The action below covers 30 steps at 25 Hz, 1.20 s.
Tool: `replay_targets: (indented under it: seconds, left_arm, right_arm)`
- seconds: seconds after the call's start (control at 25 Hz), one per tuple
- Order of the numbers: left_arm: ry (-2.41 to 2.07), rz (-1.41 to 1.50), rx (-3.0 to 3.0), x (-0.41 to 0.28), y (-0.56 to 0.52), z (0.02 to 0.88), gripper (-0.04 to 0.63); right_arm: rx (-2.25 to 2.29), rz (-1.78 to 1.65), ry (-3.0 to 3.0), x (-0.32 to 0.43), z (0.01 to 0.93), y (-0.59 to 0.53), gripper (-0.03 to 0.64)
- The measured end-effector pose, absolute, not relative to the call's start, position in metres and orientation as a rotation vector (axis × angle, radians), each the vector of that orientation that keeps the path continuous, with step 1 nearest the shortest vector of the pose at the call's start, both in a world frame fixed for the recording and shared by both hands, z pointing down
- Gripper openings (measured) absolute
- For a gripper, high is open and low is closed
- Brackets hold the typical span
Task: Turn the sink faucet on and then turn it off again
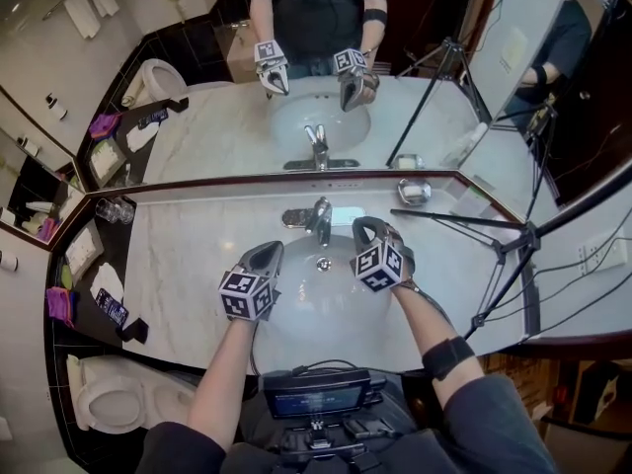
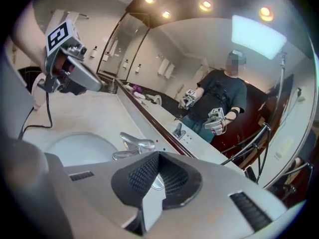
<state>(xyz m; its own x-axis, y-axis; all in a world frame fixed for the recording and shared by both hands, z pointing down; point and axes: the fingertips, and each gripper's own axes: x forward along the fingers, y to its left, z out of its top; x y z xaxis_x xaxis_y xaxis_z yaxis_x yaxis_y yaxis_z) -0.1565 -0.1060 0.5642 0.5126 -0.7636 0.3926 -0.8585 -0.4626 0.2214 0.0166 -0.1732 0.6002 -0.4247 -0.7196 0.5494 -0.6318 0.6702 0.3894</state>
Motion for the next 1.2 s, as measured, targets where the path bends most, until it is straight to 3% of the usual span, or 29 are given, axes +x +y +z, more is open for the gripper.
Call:
replay_targets:
  seconds: [0.48,1.2]
  left_arm:
    - [-1.362,0.282,2.364,-0.163,-0.103,0.554,0.000]
    - [-1.334,0.310,2.422,-0.153,-0.096,0.553,0.000]
  right_arm:
    - [1.319,0.243,-2.259,0.091,0.588,-0.146,0.019]
    - [1.337,0.280,-2.240,0.118,0.615,-0.127,0.020]
